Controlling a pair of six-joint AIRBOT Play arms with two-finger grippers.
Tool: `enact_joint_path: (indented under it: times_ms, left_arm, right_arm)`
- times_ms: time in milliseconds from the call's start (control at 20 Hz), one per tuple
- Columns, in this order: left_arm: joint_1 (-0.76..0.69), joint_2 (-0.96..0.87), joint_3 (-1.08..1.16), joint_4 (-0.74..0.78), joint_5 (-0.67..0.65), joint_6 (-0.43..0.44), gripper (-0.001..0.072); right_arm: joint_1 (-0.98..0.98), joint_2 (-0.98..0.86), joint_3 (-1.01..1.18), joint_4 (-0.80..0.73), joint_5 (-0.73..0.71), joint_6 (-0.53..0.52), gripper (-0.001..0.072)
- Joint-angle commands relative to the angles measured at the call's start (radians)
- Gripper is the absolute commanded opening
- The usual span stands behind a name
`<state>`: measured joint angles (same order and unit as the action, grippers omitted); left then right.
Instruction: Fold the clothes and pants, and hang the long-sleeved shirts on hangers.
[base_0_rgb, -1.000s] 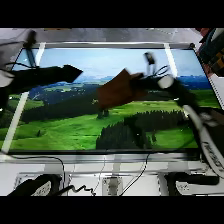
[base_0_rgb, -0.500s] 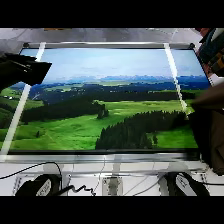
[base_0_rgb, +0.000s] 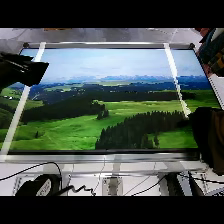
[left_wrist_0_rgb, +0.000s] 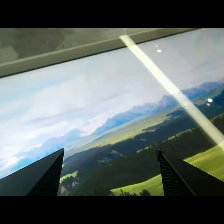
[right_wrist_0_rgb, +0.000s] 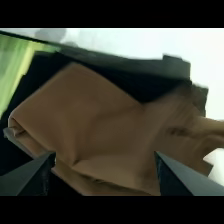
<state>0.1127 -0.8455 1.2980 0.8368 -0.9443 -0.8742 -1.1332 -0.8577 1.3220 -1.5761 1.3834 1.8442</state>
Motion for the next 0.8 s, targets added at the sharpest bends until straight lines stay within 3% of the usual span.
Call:
enact_joint_path:
  times_ms: [0,50,150,350,500,650,750]
  left_arm:
    - [0.001,0.001,0.001,0.001,0.000,0.000,0.0656]
    - [0.001,0.001,0.001,0.001,0.000,0.000,0.0656]
    - [0.001,0.001,0.001,0.001,0.000,0.000,0.0656]
    - [0.001,0.001,0.001,0.001,0.000,0.000,0.0656]
    - [0.001,0.001,0.001,0.001,0.000,0.000,0.0656]
    - [0.001,0.001,0.001,0.001,0.000,0.000,0.0656]
    - [0.001,0.001,0.001,0.001,0.000,0.000,0.0656]
  right_arm:
    - [-0.034,-0.021,-0.012,0.039,0.034,0.021,0.0680]
    - [-0.014,-0.032,-0.011,0.041,0.034,0.021,0.0674]
    - [0.069,-0.055,-0.011,0.055,0.019,0.016,0.0397]
    - [0.401,-0.113,-0.011,0.053,-0.068,-0.095,0.0021]
    - [0.706,-0.162,-0.011,0.024,-0.173,-0.165,0.0014]
    - [1.004,-0.205,-0.011,-0.009,-0.256,-0.390,0.0014]
    - [1.136,-0.222,-0.011,-0.047,-0.296,-0.424,0.0014]
